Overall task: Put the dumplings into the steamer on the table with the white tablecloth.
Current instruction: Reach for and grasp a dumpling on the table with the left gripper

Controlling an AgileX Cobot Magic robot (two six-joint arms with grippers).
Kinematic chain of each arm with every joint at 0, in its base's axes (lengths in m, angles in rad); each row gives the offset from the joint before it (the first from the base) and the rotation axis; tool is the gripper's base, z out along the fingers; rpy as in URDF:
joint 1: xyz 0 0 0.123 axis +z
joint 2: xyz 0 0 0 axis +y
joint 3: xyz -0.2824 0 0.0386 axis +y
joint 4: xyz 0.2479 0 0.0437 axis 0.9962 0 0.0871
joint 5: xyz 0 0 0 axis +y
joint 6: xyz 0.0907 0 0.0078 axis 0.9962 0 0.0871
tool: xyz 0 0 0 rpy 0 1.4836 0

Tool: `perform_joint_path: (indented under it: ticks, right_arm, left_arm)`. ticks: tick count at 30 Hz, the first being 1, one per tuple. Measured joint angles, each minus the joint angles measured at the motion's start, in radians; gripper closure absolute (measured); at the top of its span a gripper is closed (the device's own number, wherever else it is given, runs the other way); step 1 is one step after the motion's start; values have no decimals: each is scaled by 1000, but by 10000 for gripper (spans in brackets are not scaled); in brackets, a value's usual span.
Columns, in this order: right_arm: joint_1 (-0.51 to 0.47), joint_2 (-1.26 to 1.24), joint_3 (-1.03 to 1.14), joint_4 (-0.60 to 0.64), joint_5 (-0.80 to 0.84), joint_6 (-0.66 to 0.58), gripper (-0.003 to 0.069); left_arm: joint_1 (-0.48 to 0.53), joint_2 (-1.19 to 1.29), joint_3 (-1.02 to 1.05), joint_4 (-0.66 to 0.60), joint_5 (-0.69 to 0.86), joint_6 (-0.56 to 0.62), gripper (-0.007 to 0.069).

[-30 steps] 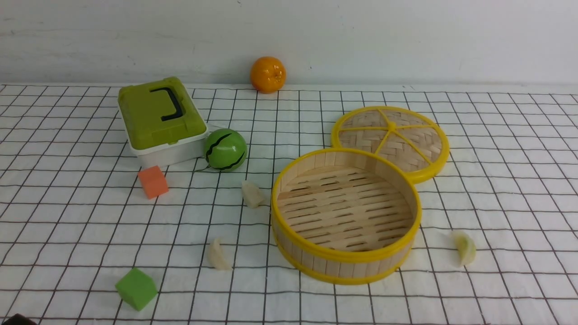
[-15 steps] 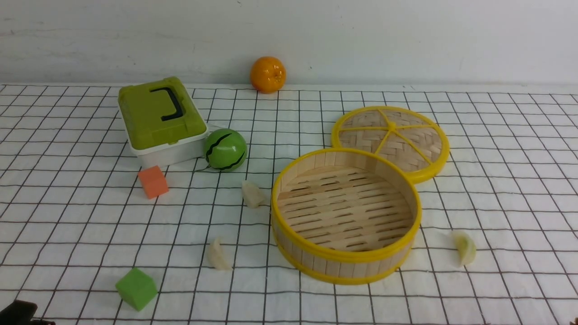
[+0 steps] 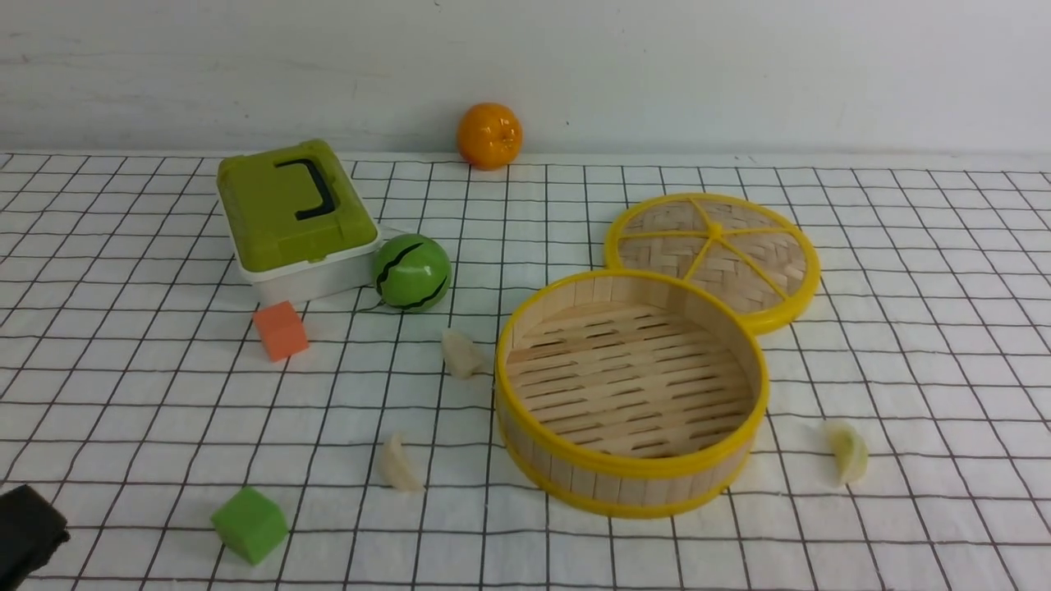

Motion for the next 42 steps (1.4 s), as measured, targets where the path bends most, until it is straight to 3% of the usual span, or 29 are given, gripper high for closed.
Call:
perform_joint_path:
  ticks: [1, 2, 5, 7, 11, 14, 17, 20, 24, 27, 28, 29, 30, 34, 38, 42]
  right_arm:
    - [0, 110, -83, -10, 20, -122, 646]
    - [0, 164, -127, -17, 39, -177, 664]
    - [0, 318, -256, -48, 139, -316, 680]
    - [0, 497, -414, -105, 332, -423, 681]
    - [39, 710, -563, -186, 552, -455, 681]
    - [100, 791, -634, -249, 626, -454, 676]
    - [206, 874, -704, -384, 756, -403, 674]
    - [278, 904, -731, -469, 842, -340, 673]
    - [361, 911, -745, -602, 910, -230, 670]
    - [378, 911, -745, -643, 917, -191, 668]
    - [378, 911, -746, -648, 918, -186, 667]
    - [378, 910, -746, -649, 918, -186, 667]
    - [378, 905, -746, -652, 918, -183, 666]
    - [378, 876, -746, -655, 919, -182, 664]
    - [378, 851, -746, -655, 922, -180, 663]
    - [378, 844, -746, -655, 922, -180, 659]
  left_arm:
    - [0, 107, -79, 72, 83, 53, 580]
    - [0, 180, -129, 122, 141, 75, 621]
    - [0, 336, -229, 237, 277, 106, 637]
    - [-17, 500, -348, 364, 423, 115, 637]
    - [-135, 697, -458, 513, 508, 96, 637]
    - [-236, 801, -520, 580, 521, 59, 637]
    - [-347, 976, -619, 684, 521, -66, 637]
    - [-389, 1084, -700, 742, 521, -128, 632]
    - [-415, 1288, -871, 770, 516, -171, 527]
    - [-417, 1418, -988, 754, 502, -182, 392]
    - [-417, 1469, -1030, 745, 487, -185, 316]
    - [-417, 1485, -1036, 742, 484, -187, 305]
    - [-417, 1546, -1087, 736, 459, -201, 222]
    - [-419, 1670, -1192, 734, 404, -275, 69]
    - [-416, 1809, -1292, 751, 376, -377, 25]
    - [-397, 1931, -1377, 752, 367, -436, 50]
